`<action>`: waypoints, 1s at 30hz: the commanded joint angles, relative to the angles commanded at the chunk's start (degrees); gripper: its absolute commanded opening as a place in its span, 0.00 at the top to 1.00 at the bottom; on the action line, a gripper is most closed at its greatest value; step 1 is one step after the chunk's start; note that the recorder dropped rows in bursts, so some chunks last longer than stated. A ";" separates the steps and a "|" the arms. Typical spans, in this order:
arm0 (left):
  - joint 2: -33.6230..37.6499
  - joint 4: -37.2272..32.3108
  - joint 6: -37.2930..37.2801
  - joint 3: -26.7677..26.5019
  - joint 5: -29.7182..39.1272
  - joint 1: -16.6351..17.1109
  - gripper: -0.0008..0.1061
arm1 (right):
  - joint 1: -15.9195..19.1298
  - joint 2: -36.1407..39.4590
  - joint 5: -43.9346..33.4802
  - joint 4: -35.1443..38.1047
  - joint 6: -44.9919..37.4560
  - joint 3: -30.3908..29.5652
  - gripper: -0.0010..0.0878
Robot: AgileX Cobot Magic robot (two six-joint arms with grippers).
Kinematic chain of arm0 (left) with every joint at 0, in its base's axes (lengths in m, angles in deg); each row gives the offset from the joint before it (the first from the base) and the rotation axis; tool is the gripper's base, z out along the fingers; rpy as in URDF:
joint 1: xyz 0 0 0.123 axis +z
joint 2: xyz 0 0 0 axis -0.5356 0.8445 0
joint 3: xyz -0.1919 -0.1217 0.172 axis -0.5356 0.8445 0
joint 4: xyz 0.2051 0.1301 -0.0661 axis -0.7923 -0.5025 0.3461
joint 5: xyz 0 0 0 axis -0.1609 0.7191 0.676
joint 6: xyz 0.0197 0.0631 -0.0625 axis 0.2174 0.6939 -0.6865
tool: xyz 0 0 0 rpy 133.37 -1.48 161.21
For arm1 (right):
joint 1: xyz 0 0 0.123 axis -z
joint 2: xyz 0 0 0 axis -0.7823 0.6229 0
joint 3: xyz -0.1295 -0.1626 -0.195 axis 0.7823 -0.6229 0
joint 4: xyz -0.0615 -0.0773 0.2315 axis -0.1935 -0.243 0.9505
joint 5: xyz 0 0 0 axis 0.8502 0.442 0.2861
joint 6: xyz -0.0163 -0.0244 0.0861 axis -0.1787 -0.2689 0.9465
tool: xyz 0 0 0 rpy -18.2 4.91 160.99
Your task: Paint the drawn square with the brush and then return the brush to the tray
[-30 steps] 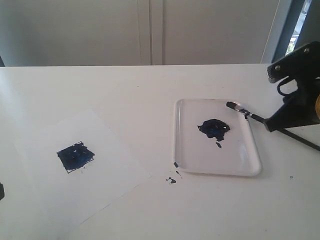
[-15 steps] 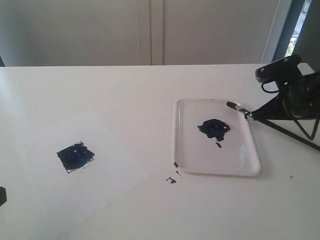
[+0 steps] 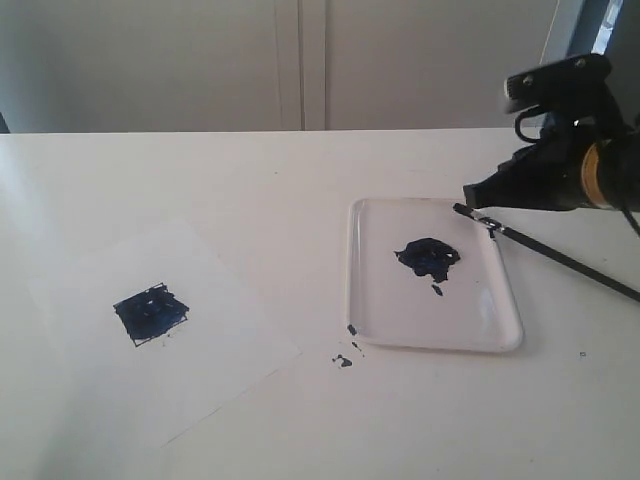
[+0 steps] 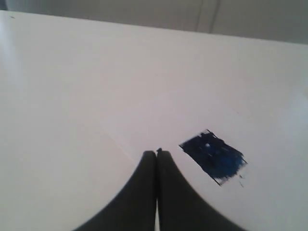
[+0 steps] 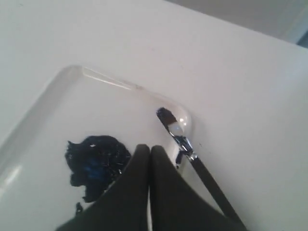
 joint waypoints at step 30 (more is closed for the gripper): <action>0.00 0.00 -1.42 0.08 -6.43 0.11 0.99 | 0.00 -36.81 6.43 39.67 -36.27 -19.10 0.99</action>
